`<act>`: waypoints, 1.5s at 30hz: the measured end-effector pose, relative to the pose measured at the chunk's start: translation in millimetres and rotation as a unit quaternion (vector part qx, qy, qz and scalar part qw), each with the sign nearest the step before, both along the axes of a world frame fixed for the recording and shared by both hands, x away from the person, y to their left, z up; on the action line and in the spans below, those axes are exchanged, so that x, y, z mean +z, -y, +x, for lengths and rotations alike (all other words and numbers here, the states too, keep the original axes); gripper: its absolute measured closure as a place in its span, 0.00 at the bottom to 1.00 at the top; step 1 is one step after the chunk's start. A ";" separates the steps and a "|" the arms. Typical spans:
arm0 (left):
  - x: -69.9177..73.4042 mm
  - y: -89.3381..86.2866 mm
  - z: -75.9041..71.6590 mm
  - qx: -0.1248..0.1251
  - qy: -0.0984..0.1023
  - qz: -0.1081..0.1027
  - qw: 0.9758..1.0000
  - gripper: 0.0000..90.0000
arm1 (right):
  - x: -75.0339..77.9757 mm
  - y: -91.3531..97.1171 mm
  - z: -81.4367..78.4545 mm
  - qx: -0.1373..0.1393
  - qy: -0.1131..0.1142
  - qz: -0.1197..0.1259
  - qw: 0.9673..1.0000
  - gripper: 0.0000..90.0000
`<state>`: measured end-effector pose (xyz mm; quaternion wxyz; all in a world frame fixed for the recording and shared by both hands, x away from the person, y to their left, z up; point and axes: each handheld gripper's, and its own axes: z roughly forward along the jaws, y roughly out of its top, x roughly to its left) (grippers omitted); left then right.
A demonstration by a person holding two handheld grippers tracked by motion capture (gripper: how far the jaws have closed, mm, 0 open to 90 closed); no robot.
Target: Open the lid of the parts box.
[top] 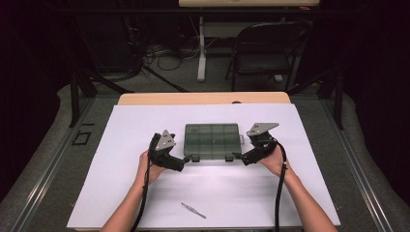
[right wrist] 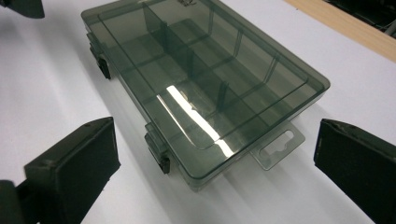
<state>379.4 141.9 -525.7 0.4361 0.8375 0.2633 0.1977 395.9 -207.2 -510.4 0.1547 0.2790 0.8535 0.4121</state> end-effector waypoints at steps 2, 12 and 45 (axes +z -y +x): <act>-2.6 -0.1 1.9 -0.001 -0.004 -0.001 1.000 0.00 | -2.3 -0.9 -0.8 0.001 -0.002 -0.009 1.000 0.00; -11.6 2.6 5.3 -0.010 -0.019 0.017 1.000 0.00 | -12.1 0.7 -0.6 0.006 -0.017 -0.018 1.000 0.01; -22.3 1.7 6.2 -0.025 -0.039 0.042 0.998 0.33 | -21.6 0.0 -0.7 0.004 -0.030 -0.048 0.998 0.30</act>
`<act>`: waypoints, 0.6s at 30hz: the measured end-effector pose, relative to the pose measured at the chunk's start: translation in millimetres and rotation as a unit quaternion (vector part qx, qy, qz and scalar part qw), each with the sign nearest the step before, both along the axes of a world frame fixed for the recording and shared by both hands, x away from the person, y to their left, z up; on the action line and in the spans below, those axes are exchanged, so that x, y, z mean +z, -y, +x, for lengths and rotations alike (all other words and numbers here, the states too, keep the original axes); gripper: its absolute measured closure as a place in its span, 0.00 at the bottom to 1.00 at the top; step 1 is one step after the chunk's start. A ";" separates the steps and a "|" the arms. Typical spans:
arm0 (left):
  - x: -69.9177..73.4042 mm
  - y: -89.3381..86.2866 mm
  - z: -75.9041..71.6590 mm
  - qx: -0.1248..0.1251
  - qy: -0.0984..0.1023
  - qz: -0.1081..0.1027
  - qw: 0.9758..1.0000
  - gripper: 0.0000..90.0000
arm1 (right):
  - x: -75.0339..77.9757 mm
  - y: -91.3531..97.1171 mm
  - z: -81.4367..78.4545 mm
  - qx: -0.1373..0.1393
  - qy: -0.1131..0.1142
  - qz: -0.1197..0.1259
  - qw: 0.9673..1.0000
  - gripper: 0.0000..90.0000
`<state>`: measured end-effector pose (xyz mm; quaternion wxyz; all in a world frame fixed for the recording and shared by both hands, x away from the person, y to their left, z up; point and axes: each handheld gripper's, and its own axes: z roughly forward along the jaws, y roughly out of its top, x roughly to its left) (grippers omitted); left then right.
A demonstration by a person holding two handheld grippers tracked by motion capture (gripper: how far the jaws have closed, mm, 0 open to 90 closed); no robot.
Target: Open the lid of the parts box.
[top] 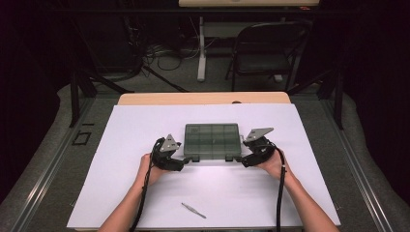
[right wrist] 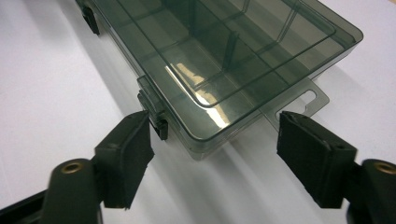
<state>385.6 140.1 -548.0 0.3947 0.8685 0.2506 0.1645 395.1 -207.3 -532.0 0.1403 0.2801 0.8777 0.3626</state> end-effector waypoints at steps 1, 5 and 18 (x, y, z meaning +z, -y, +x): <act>-0.1 0.0 0.0 -0.001 0.000 0.000 1.000 0.34 | 0.1 0.1 -0.1 0.001 -0.001 0.000 1.000 0.31; -0.7 -0.3 0.2 -0.002 0.000 -0.001 1.000 0.39 | -0.7 -0.7 0.0 0.001 0.001 -0.002 1.000 0.36; -2.2 -0.8 0.5 -0.007 -0.009 -0.008 1.000 0.47 | -4.0 -4.0 0.2 0.003 -0.004 -0.020 1.000 0.47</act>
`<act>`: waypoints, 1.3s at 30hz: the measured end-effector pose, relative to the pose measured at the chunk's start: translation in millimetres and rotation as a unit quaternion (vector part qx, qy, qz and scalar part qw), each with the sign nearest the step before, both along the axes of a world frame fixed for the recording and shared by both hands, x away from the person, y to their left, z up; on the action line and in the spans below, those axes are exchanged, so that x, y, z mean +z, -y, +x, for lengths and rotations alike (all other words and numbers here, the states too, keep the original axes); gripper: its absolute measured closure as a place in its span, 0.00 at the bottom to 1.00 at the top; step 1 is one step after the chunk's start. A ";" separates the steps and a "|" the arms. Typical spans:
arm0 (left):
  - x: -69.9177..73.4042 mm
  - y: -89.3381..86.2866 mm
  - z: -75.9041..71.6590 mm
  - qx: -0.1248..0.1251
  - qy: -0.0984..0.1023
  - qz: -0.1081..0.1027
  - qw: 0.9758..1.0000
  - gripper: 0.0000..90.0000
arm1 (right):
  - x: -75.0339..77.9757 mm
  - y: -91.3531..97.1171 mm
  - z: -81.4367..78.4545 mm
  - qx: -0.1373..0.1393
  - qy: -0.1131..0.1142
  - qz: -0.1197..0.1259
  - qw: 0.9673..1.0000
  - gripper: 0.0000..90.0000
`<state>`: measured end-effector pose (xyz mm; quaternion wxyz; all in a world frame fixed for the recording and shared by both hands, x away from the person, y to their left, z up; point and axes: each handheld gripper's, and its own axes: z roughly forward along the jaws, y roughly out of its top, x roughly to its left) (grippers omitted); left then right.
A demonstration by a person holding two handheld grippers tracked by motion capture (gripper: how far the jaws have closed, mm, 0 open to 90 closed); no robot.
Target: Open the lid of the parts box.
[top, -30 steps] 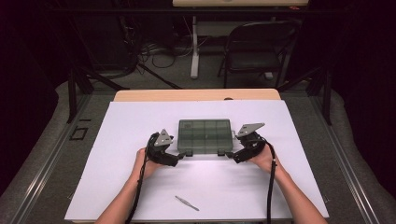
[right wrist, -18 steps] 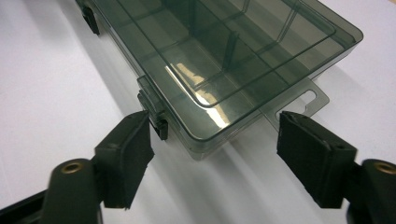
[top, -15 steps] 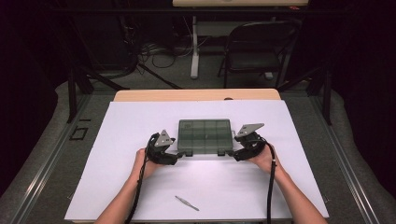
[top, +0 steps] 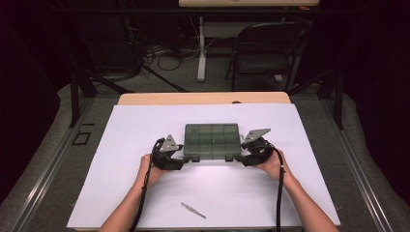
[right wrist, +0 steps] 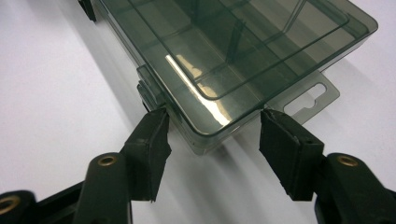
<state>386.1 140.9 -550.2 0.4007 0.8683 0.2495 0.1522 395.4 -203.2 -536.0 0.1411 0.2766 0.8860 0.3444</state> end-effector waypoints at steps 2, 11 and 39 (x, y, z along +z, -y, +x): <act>-0.4 -0.5 0.0 0.001 0.002 -0.003 1.000 0.47 | -0.4 -0.1 0.1 -0.002 0.000 -0.002 1.000 0.48; -0.2 -1.9 -0.1 0.003 0.003 -0.007 1.000 0.51 | 0.5 0.4 -0.1 -0.004 -0.003 0.000 1.000 0.50; 1.3 -3.7 -1.1 0.002 0.006 -0.009 1.000 0.54 | 2.0 1.8 -0.6 -0.010 -0.003 0.007 1.000 0.53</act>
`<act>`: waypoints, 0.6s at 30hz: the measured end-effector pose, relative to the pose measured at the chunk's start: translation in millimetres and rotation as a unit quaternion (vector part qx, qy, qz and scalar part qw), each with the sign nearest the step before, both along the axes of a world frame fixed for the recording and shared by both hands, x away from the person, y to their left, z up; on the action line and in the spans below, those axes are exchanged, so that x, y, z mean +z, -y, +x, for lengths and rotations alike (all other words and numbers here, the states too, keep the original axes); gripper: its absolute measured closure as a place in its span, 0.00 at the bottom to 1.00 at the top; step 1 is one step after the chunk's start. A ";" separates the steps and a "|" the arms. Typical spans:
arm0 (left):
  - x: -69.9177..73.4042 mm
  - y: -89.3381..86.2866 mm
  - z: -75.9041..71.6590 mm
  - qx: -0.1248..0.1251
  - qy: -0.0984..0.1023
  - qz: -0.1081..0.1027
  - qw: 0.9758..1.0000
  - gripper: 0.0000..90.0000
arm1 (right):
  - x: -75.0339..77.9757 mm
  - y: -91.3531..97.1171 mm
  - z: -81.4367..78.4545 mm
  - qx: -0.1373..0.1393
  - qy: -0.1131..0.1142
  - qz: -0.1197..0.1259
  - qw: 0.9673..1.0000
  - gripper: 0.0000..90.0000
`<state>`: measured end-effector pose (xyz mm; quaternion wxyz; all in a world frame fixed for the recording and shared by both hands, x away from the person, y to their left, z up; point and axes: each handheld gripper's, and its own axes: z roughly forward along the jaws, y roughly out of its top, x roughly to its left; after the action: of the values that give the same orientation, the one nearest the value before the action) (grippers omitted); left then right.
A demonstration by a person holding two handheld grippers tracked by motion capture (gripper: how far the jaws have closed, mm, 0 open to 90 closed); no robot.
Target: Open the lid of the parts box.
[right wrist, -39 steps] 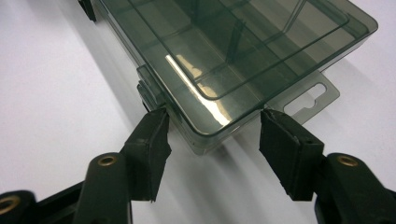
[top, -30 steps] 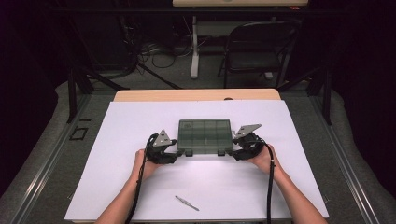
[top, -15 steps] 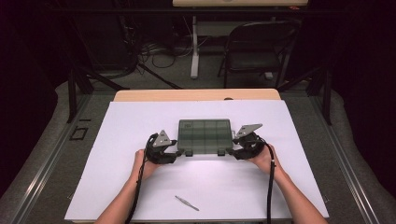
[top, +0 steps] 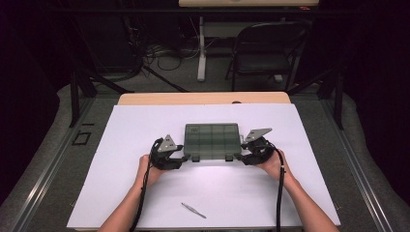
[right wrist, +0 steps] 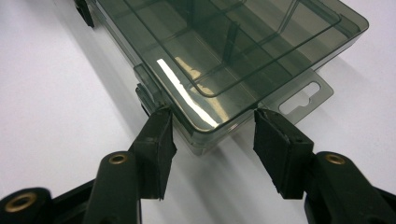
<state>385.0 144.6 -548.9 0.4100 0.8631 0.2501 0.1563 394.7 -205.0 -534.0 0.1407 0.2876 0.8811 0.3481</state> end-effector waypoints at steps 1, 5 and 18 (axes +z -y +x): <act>0.1 0.0 -0.1 0.000 0.000 0.000 1.000 0.54 | 0.0 0.1 0.0 0.000 0.000 0.000 1.000 0.53; 0.2 0.0 -0.2 0.000 0.001 0.001 1.000 0.55 | 0.1 -0.1 0.0 -0.001 0.000 0.000 1.000 0.53; 0.7 -0.1 -0.5 0.000 0.002 0.000 1.000 0.55 | 0.5 0.1 -0.2 -0.004 -0.001 0.005 1.000 0.53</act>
<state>384.5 144.6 -548.2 0.4103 0.8627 0.2496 0.1583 394.6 -205.1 -533.5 0.1401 0.2922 0.8784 0.3513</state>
